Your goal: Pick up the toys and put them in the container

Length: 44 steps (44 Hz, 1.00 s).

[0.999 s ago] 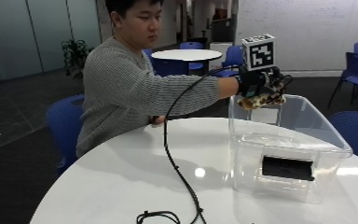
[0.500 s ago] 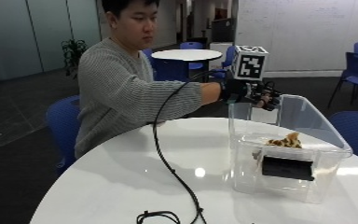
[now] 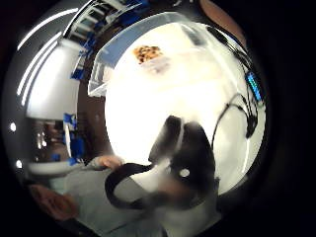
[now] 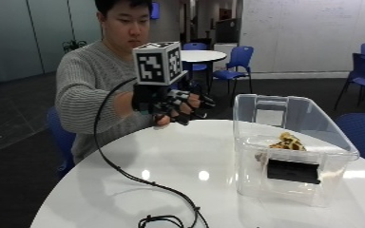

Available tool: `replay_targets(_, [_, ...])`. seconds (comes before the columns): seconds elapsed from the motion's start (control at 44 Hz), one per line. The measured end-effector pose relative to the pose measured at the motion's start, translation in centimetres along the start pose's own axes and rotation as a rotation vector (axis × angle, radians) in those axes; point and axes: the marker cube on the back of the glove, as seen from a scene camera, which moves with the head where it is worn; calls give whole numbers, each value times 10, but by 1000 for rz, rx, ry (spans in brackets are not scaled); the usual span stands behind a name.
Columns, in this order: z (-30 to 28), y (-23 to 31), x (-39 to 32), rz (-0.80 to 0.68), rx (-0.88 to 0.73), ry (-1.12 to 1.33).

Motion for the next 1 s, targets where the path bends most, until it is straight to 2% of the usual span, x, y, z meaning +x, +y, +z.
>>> replay_targets(0.091, [-3, 21, 24, 89, 15, -11])
replay_targets(0.295, [18, 89, 10, 29, 40, -48])
replay_targets(0.454, [72, 188, -33, -45, 17, -38])
replay_targets(0.636, [121, 276, -68, 1, -5, -6])
replay_targets(0.772, [128, 294, -75, 18, 11, 4])
replay_targets(0.999, [127, 282, -72, 8, 24, -1])
